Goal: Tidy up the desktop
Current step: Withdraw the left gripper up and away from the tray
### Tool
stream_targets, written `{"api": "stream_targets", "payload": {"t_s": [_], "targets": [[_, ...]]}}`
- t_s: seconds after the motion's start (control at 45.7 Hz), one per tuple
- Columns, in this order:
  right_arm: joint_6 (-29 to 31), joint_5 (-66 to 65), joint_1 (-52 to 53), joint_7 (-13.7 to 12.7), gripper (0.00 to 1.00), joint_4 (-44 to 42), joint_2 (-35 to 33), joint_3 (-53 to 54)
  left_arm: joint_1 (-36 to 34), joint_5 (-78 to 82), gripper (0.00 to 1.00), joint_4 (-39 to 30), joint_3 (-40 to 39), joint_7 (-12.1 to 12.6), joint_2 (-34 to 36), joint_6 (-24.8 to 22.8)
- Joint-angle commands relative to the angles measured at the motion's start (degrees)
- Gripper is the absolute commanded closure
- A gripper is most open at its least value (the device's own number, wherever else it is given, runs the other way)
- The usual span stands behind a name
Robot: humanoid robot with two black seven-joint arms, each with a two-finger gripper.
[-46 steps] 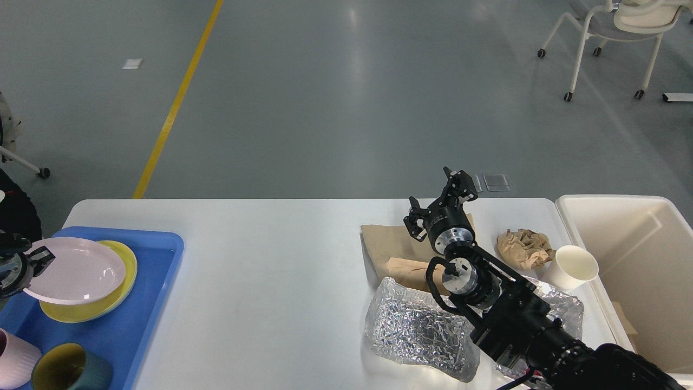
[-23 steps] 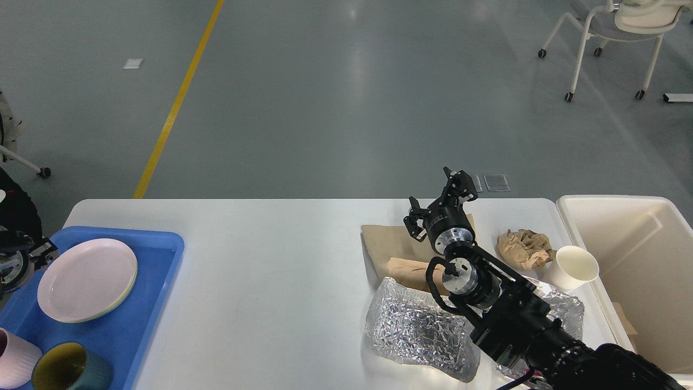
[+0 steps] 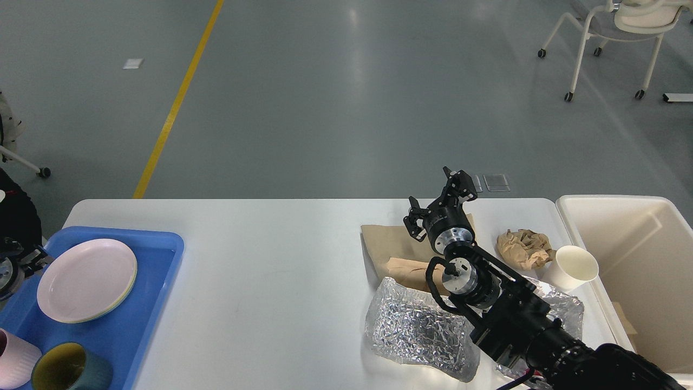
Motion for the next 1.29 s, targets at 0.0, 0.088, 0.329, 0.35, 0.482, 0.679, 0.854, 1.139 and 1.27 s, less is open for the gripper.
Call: {"api": "stream_targets", "payload": {"t_s": [0.0, 0.088, 0.329, 0.35, 0.482, 0.679, 0.854, 1.139, 1.27], "targets": [[0.0, 0.0, 0.0, 0.0, 0.0, -0.1, 0.0, 0.0, -0.8, 0.1, 0.03, 0.0, -1.7, -0.1, 2.7, -0.3], [0.0, 0.0, 0.0, 0.0, 0.0, -0.1, 0.0, 0.0, -1.9, 0.1, 0.03, 0.0, -2.8, -0.1, 4.9, -0.4], [0.0, 0.0, 0.0, 0.0, 0.0, -0.1, 0.0, 0.0, -3.5, 0.1, 0.03, -0.4, -5.7, -0.1, 9.2, -2.2], [0.0, 0.0, 0.0, 0.0, 0.0, -0.1, 0.0, 0.0, -3.6, 0.1, 0.03, -0.4, -6.1, -0.1, 9.3, -2.2], [0.0, 0.0, 0.0, 0.0, 0.0, -0.1, 0.0, 0.0, -4.9, 0.1, 0.03, -0.8, -6.1, -0.2, 10.1, -2.2], [0.0, 0.0, 0.0, 0.0, 0.0, -0.1, 0.0, 0.0, -6.2, -1.3, 0.03, 0.0, -7.8, 0.2, 12.0, -2.7], [0.0, 0.0, 0.0, 0.0, 0.0, -0.1, 0.0, 0.0, -6.6, -7.5, 0.03, 0.5, -19.6, 0.3, 10.7, -2.4], [0.0, 0.0, 0.0, 0.0, 0.0, -0.1, 0.0, 0.0, 3.6, -22.6, 0.03, 8.8, -45.8, 0.0, 3.6, -2.4], [0.0, 0.0, -0.1, 0.0, 0.0, 0.0, 0.0, 0.0, 11.5, -24.3, 0.03, 16.2, -64.1, -0.1, -2.1, -2.2]]}}
